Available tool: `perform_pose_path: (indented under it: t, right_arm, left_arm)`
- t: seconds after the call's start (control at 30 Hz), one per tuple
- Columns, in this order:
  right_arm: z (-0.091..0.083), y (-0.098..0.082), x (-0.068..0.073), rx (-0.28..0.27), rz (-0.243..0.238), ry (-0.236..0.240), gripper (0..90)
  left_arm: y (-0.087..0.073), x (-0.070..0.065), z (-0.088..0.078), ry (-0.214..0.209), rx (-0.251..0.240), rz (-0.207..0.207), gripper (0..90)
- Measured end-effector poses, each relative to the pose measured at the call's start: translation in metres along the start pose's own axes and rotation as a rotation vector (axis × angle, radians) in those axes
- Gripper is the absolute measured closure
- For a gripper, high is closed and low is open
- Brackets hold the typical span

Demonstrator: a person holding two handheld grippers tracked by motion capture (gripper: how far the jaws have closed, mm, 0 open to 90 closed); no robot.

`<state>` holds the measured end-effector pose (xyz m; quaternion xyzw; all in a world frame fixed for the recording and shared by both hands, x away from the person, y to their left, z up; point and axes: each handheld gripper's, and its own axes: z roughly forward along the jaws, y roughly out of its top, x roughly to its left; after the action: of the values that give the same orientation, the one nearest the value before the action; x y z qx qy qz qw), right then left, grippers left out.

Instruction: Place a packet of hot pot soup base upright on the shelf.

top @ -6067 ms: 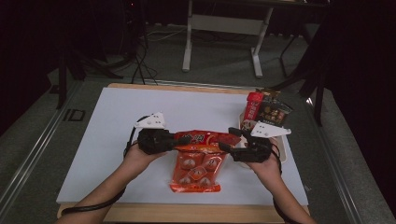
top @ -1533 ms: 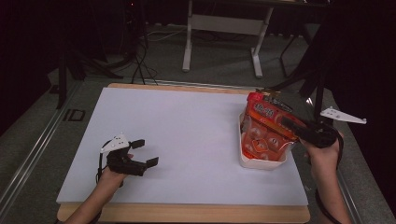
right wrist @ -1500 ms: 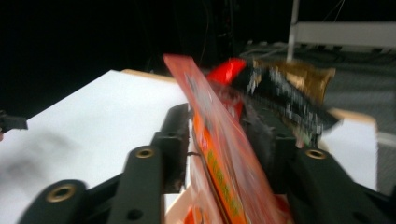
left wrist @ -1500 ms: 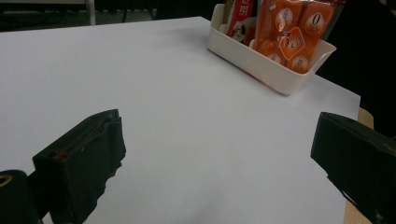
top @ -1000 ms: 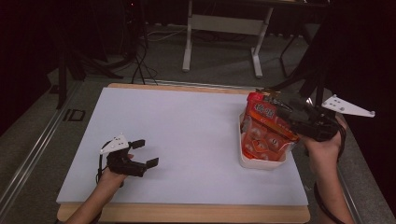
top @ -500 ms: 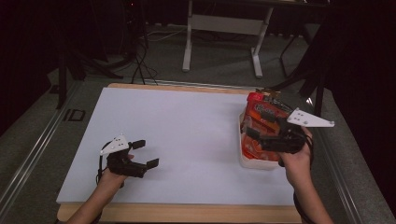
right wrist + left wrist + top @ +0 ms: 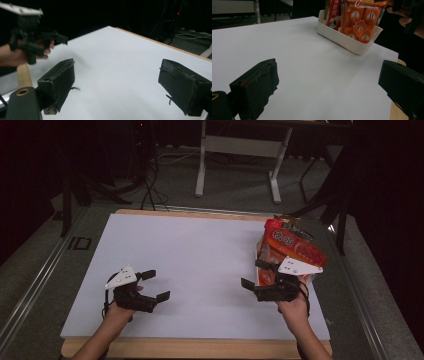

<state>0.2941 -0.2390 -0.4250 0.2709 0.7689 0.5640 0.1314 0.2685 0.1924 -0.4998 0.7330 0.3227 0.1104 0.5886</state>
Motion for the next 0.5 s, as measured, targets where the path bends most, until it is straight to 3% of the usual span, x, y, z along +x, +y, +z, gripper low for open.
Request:
perform_pose_path:
  t: [0.2,0.5]
  right_arm:
    - [0.006,-0.011,0.0,0.019,0.016,0.021,13.5]
    - [0.013,-0.037,0.001,0.078,0.021,-0.007,12.6]
  left_arm:
    - [-0.001,0.0,0.0,0.001,0.006,0.003,2.5]
    - [-0.002,-0.002,-0.001,0.0,0.007,0.009,2.5]
